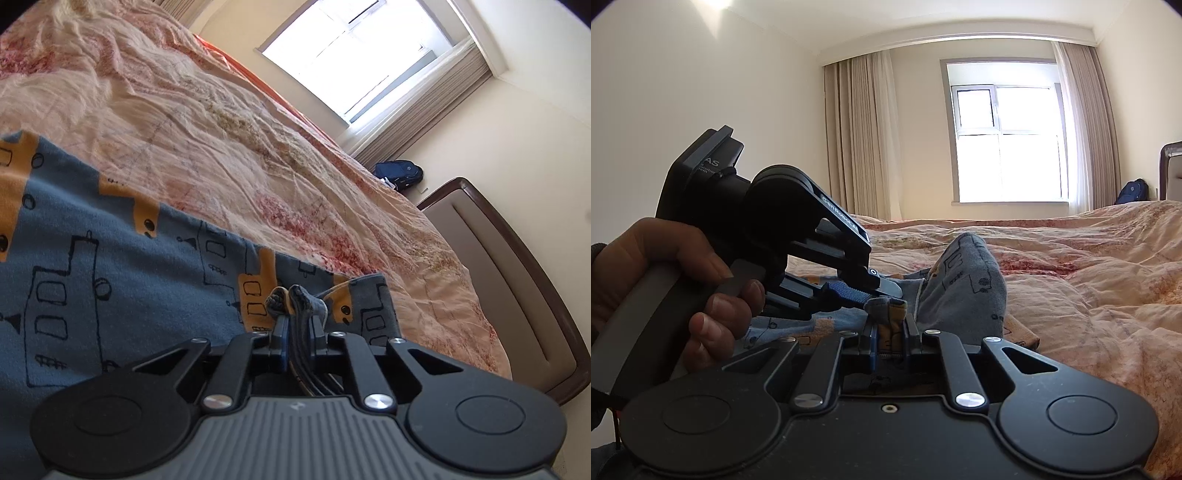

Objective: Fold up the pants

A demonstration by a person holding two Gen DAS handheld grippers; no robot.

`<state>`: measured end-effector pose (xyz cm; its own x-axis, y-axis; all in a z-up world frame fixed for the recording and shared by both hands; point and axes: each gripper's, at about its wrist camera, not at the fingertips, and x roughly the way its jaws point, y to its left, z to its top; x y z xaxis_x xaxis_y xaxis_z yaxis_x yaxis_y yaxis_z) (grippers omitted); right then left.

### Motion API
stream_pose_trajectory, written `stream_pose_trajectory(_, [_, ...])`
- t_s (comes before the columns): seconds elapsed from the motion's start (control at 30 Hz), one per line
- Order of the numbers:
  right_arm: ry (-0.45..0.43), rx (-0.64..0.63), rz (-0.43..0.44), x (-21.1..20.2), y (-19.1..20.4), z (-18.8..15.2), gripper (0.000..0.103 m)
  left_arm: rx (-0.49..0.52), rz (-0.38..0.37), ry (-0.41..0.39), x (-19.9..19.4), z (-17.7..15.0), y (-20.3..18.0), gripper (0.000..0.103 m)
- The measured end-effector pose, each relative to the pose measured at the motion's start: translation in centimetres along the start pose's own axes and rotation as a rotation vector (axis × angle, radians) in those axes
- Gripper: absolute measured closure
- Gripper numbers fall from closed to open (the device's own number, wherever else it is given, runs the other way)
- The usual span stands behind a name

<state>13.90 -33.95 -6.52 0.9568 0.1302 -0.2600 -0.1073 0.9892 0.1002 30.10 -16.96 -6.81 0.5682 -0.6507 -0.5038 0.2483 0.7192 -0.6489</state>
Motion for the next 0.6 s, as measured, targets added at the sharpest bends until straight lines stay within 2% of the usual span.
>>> stream_pose_trajectory(0.3, [-0.030, -0.092, 0.034, -1.0, 2.4, 2.6, 0.089, 0.034, -0.014, -0.105, -5.5, 1.2, 0.3, 0.093])
stream_pose_trajectory(0.6, [-0.006, -0.128, 0.148, -0.5, 6.8, 4.1, 0.089, 0.037, 0.055, -0.206, -11.2, 1.5, 3.6, 0.093])
